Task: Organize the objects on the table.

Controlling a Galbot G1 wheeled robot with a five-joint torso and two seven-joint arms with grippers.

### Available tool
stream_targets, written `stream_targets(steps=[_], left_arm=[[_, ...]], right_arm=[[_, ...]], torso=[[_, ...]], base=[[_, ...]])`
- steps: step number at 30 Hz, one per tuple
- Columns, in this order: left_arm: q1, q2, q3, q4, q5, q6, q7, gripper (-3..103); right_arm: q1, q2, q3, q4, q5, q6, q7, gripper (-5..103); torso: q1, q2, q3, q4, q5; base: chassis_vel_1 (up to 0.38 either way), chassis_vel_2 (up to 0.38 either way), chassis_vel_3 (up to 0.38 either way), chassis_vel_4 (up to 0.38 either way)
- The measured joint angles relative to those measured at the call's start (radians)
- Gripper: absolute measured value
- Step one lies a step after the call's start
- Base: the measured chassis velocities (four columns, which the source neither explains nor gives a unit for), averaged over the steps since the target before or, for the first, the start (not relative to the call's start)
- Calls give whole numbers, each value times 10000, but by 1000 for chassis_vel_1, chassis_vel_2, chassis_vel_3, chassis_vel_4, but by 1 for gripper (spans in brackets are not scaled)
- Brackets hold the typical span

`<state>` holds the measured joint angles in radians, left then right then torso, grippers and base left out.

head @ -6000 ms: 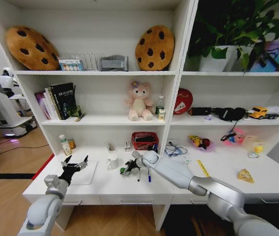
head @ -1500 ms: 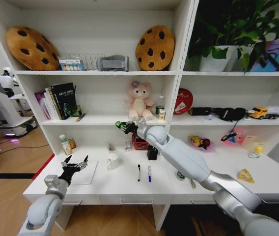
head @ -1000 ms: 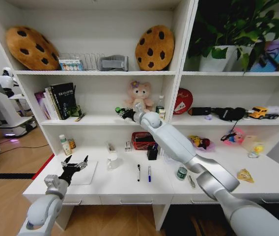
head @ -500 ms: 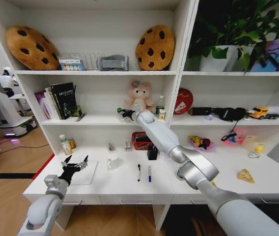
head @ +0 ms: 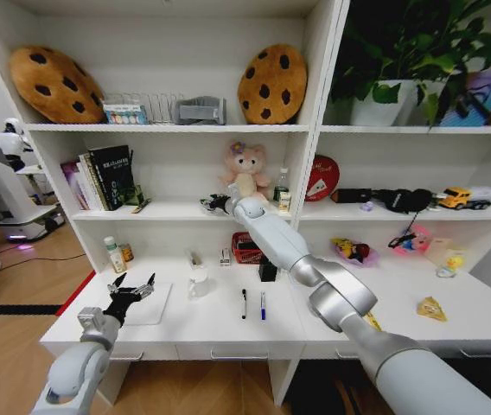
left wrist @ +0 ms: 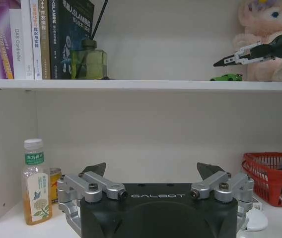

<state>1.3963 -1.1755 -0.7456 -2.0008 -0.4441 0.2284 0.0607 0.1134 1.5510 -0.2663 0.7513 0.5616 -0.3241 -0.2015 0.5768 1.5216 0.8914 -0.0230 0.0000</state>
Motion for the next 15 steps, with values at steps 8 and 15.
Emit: stream_targets(steps=[8,15], left_arm=[[0,0,0,0,0,0,-2,100],[0,0,-1,0,0,0,-12,100]], right_arm=[[-347,-1039,-512,2509,214,-818,937,97],[-816,-2085,-987,5510,1259,-2434,2745,100]], torso=[[0,0,-1,-1,1],[-1,1,-1,-2,2]], base=[[0,0,0,0],[0,0,0,0]])
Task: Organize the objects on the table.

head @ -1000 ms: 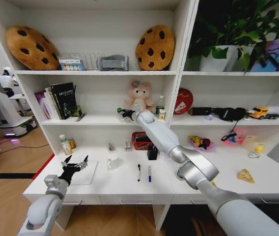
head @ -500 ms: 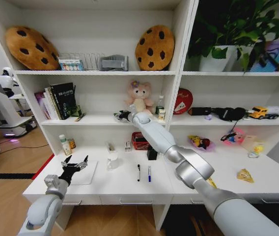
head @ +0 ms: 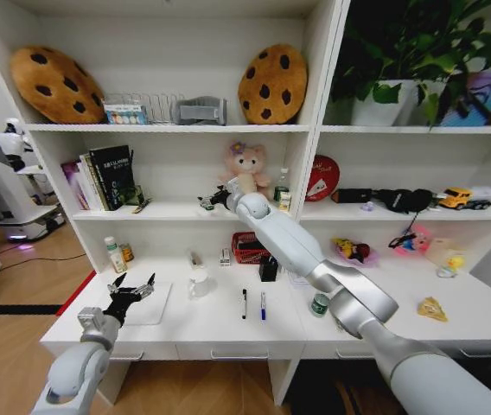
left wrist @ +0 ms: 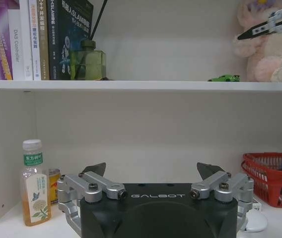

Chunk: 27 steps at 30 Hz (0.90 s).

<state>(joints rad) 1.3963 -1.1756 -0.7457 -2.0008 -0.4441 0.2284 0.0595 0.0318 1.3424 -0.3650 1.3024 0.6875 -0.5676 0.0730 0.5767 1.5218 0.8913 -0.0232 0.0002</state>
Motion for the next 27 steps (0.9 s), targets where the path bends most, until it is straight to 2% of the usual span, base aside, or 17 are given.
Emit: stream_targets(steps=[1,3,8,9,10,11,13,14,15,17,18,20,21,23,24,26,27], left_arm=[[0,0,0,0,0,0,0,100],[0,0,0,0,0,0,4,100],[1,0,1,0,0,0,8,100],[0,0,1,0,0,0,12,100],[0,0,1,-1,0,0,11,100],[0,0,1,-1,0,0,11,100],[1,0,1,0,0,0,8,100],[1,0,1,0,0,0,8,100],[1,0,1,0,0,0,12,100],[1,0,1,0,0,0,11,100],[1,0,1,0,0,0,11,100],[1,0,1,0,0,0,8,100],[1,0,1,0,0,0,8,100],[0,0,1,0,0,0,10,100],[0,0,1,0,0,0,10,100],[0,0,1,0,0,0,12,100],[0,0,1,0,0,0,12,100]], right_arm=[[0,0,0,0,0,0,0,100],[-137,-325,-181,920,920,-744,915,100],[-233,-505,-345,1385,1557,-1058,1679,100],[-281,-583,-437,1576,1792,-1105,2127,100],[-465,-756,-689,2195,2434,-1216,3339,100],[-465,-756,-689,2195,2434,-1216,3339,100],[-946,-942,-939,3482,3741,-1395,5595,100],[-946,-942,-939,3482,3741,-1395,5595,100],[-1293,-1034,-1006,4107,4222,-1402,6626,100],[-1867,-1212,-950,4821,4700,-1368,7784,100],[-1867,-1212,-950,4821,4700,-1368,7784,100],[-2875,-2052,-749,5386,4372,-978,8009,100],[-2875,-2052,-749,5386,4372,-978,8009,100],[-4738,-3080,55,5717,3437,-393,7419,100],[-4738,-3080,55,5717,3437,-393,7419,100],[-6302,-3348,1084,5785,2458,825,5900,100],[-6302,-3348,1084,5785,2458,825,5900,100]], torso=[[0,0,0,0,0],[-1,1,-1,1,0],[-2,0,0,1,0],[-1,0,0,3,0],[-1,1,0,1,-1],[-1,1,0,1,-1],[0,0,0,2,0],[0,0,0,2,0],[0,0,0,3,-1],[-1,0,0,4,-1],[-1,0,0,4,-1],[-1,0,0,6,0],[-1,0,0,6,0],[1,0,1,-8,3],[1,0,1,-8,3],[0,0,1,3,2],[0,0,1,3,2]], base=[[0,0,0,0],[0,0,0,0],[0,0,0,0],[0,0,0,0],[0,0,0,0],[0,0,0,0],[0,0,0,0],[0,0,0,0],[0,0,0,0],[0,0,0,0],[0,0,0,0],[0,0,0,0],[0,0,0,0],[0,0,0,0],[0,0,0,0],[0,0,0,0],[0,0,0,0]])
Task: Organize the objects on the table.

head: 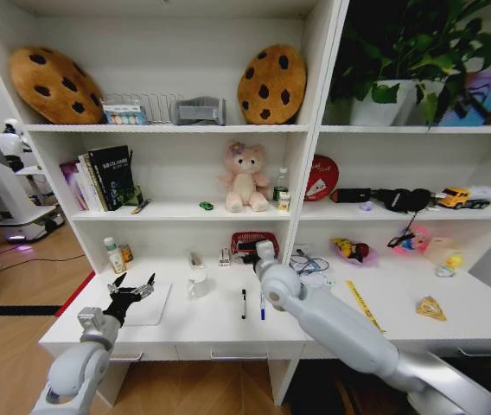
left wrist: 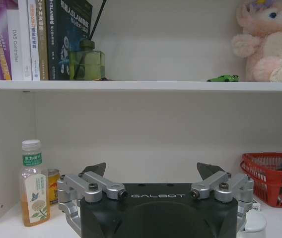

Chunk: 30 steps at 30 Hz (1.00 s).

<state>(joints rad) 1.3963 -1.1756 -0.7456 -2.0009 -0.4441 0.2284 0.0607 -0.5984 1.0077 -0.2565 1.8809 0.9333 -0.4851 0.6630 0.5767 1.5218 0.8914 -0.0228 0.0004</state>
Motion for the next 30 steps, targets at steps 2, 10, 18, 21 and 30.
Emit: stream_targets(steps=[2,10,18,21,30], left_arm=[[0,0,0,0,0,0,0,100],[1,0,0,0,0,0,0,100],[0,0,0,0,0,0,0,100],[0,0,0,0,0,0,0,100],[0,0,0,0,0,0,1,100]], right_arm=[[-566,47,550,-276,-929,735,-1085,100],[-1124,1823,1207,-1294,-1049,1661,-740,100],[-1209,3189,1332,-2327,-1093,1612,523,100],[-1325,3431,1446,-2513,-674,1011,1026,100],[-1497,3552,1738,-2926,215,599,1111,100]], torso=[[0,0,-1,0,-3],[2,0,0,0,-4],[2,0,0,0,-6],[2,-1,0,-2,-5],[1,-1,0,-3,-4]], base=[[0,0,0,0],[0,0,0,0],[0,0,0,0],[0,0,0,0],[0,0,0,0]])
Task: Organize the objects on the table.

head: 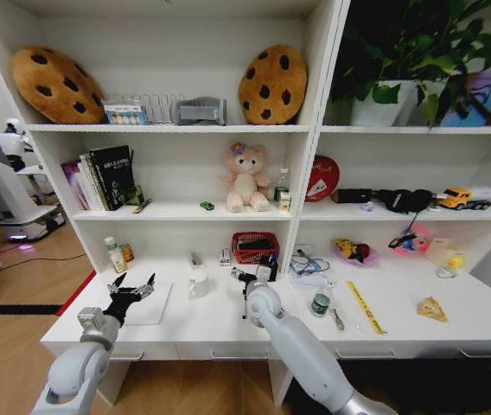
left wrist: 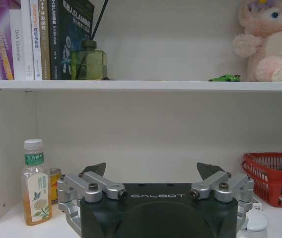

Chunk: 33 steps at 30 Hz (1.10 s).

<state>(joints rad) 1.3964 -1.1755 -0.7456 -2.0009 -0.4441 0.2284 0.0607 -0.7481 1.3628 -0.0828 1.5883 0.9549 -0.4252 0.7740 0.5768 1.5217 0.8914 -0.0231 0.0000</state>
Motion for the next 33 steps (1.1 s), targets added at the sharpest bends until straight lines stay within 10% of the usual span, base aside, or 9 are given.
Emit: stream_targets(steps=[33], left_arm=[[0,0,0,0,0,0,0,100]], right_arm=[[50,409,-460,-1090,533,-507,365,74]], torso=[[0,0,0,1,0]], base=[[0,0,0,0]])
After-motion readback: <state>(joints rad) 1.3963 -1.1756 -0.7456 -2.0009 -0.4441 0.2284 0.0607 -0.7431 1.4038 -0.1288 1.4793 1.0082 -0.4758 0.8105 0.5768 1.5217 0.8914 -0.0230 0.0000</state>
